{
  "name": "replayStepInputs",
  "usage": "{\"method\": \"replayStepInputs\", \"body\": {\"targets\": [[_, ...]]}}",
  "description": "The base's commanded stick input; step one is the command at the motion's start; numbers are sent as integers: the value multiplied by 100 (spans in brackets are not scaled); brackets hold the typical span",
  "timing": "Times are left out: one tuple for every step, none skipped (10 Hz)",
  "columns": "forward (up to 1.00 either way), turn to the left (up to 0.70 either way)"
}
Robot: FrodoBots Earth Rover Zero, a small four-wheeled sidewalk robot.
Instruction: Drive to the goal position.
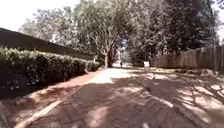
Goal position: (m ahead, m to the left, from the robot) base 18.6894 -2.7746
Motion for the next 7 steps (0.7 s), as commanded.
{"method": "replayStepInputs", "body": {"targets": [[70, 0], [70, 0], [70, 0], [70, 0], [70, 0], [70, 0], [70, 0]]}}
